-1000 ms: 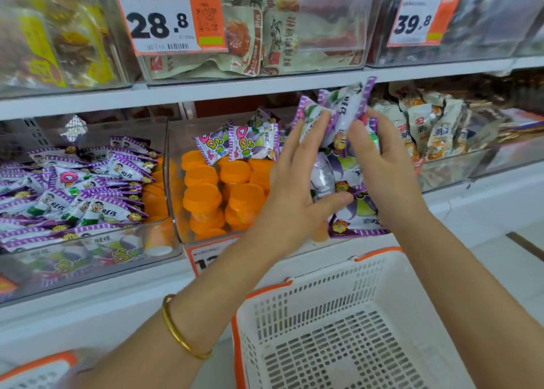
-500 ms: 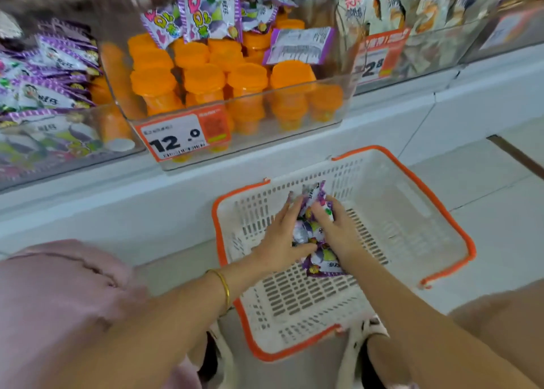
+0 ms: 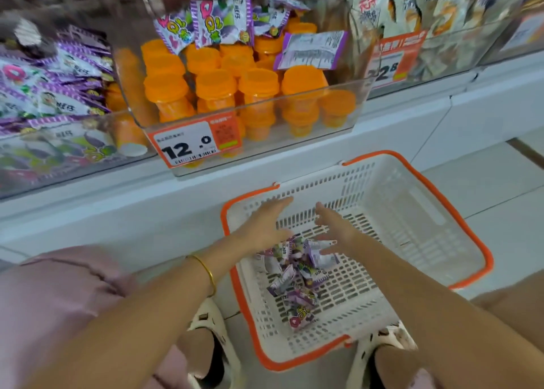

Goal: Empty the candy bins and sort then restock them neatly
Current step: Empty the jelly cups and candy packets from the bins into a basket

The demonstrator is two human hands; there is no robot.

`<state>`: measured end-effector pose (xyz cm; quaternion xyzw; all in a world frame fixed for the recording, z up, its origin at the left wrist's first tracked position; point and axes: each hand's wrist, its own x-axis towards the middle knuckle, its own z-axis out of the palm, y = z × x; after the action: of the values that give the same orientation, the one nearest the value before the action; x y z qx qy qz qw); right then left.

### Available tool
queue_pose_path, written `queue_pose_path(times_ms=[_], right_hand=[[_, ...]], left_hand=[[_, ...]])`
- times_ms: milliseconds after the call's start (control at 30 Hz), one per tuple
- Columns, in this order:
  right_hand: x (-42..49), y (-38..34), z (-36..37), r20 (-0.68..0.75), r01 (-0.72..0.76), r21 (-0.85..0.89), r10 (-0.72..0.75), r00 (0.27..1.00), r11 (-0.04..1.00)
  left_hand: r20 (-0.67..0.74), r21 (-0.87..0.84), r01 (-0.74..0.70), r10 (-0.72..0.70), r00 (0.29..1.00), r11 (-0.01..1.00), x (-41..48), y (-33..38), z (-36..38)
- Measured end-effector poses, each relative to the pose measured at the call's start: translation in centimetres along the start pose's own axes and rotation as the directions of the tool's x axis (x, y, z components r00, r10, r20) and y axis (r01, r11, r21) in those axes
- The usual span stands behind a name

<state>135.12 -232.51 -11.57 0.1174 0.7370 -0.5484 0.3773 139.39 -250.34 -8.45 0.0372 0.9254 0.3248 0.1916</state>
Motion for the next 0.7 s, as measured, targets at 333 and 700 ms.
queue_pose_path(times_ms=[333, 700], right_hand=[[-12.6, -18.5, -4.0, 0.104, 0.559, -0.267, -0.553, 0.826, 0.785], [-2.9, -29.9, -2.9, -0.086, 0.173, -0.955, -0.781, 0.619, 0.243]], left_hand=[[-0.678, 0.111, -0.385, 0.353, 0.645, 0.916, -2.9, 9.2, -17.1], [-0.702, 0.245, 0.286, -0.034, 0.711, 0.926, 5.1, 5.1, -26.5]])
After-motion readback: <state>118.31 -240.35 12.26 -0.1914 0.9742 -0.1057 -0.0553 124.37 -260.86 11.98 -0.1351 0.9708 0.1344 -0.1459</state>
